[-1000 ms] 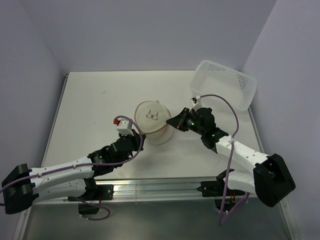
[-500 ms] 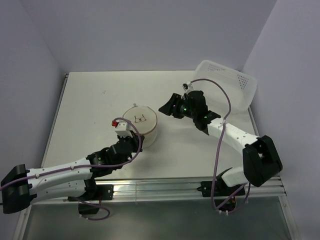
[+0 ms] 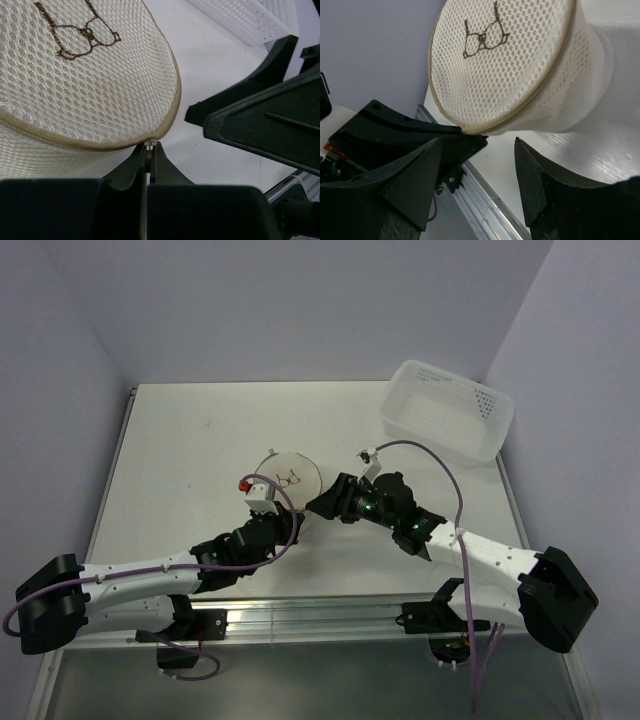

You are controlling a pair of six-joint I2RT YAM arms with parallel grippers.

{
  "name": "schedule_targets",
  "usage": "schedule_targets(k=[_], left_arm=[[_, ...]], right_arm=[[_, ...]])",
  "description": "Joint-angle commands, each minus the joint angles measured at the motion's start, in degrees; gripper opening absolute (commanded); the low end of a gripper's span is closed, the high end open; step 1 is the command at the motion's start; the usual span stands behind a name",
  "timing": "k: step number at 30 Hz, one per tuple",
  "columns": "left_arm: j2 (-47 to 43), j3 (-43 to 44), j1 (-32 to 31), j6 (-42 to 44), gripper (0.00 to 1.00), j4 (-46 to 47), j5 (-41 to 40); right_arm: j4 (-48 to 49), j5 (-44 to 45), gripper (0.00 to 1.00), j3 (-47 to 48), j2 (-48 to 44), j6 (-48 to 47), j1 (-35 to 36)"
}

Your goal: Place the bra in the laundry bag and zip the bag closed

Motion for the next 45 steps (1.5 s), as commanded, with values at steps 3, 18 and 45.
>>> schedule_targets(k=[3, 18, 45], left_arm=[[0.3, 1.5, -0.4, -0.6, 0.00, 3.7, 2.3], [-3.4, -1.6, -1.0, 1.6, 0.00, 1.5, -1.5], [-4.4, 1.1, -1.0, 3.0, 0.00, 1.6, -5.0]], right_arm=[[7.5, 0.0, 0.65, 3.4, 6.0, 2.7, 0.7], [3.1, 5.8, 0.00, 8.1, 8.8, -2.6, 0.1], [-2.7, 4.2, 0.71, 11.7, 7.9, -6.4, -2.3]])
